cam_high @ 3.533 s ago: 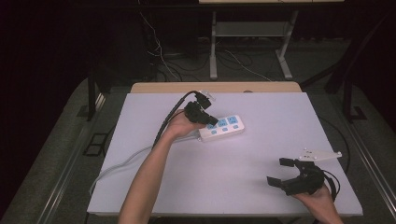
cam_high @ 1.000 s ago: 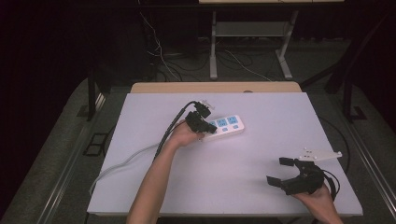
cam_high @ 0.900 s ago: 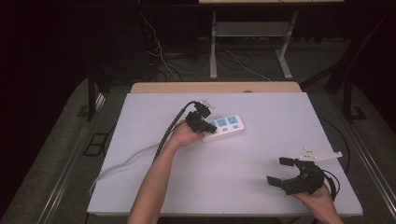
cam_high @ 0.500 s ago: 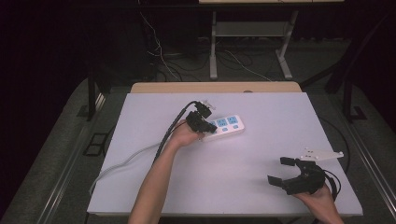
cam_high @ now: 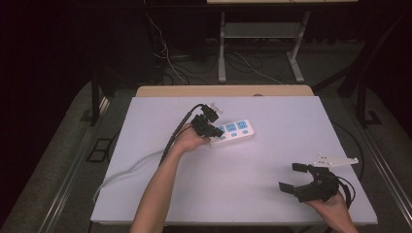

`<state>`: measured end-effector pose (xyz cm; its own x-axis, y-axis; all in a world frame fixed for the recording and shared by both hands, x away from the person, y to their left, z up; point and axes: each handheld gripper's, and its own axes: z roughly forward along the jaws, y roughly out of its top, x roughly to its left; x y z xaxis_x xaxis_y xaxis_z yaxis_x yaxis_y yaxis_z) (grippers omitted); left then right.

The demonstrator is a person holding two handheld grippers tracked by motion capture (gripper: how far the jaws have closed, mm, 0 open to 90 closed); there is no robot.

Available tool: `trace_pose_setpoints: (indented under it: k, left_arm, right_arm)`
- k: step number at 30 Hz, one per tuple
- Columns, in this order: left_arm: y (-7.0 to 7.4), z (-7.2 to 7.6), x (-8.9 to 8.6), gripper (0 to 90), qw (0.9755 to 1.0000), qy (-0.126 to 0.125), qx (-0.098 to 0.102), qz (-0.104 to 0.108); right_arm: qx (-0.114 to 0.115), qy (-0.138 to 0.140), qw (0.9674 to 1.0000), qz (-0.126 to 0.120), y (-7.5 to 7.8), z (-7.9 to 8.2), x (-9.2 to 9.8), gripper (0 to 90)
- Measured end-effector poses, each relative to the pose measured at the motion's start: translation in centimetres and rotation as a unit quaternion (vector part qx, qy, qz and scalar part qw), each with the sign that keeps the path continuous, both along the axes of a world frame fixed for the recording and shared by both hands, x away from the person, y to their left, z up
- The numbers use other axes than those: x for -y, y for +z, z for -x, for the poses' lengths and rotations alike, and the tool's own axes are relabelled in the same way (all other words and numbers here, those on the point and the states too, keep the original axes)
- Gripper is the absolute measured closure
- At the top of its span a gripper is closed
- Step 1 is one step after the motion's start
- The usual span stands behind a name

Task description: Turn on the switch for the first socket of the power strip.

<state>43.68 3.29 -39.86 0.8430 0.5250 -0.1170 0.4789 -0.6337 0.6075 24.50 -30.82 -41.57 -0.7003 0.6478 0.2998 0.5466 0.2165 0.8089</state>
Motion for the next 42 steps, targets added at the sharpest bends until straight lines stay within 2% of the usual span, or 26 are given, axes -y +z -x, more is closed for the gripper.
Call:
trace_pose_setpoints:
  k: [14,18,23,29,31,35,38,42]
  left_arm:
    - [2.2,0.9,-1.6,89.0,0.9997,0.007,0.017,0.014]
    - [3.1,1.3,-2.1,83.1,0.9995,0.007,0.026,0.015]
    - [4.0,1.9,-3.0,69.7,0.9994,0.007,0.023,0.023]
    - [5.0,2.6,-4.1,43.1,0.9983,0.031,0.024,0.043]
    - [5.2,3.0,-4.6,34.5,0.9978,0.03,0.02,0.056]
    - [5.5,3.8,-5.3,18.2,0.9972,0.03,0.026,0.063]
    - [5.6,4.2,-5.7,11.9,0.9964,0.04,0.028,0.07]
    - [5.7,5.0,-6.2,0.0,0.9962,0.048,0.025,0.068]
  right_arm:
    - [0.002,0.002,1.0,-0.001,0.1,0.1,-0.1,0.3]
    - [0.001,0.002,1.0,-0.002,0.1,0.1,-0.1,0.3]
    - [0.002,0.005,1.0,-0.002,0.1,0.2,-0.2,0.3]
    - [0.002,0.005,1.0,-0.002,0.1,0.2,-0.2,0.3]
    - [0.002,0.005,1.0,-0.003,0.1,0.2,-0.3,0.3]
    - [0.002,0.005,1.0,-0.003,0.1,0.2,-0.3,0.3]
    - [0.003,0.006,1.0,-0.003,0.1,0.2,-0.3,0.3]
    - [0.003,0.006,1.0,-0.003,0.1,0.2,-0.3,0.3]
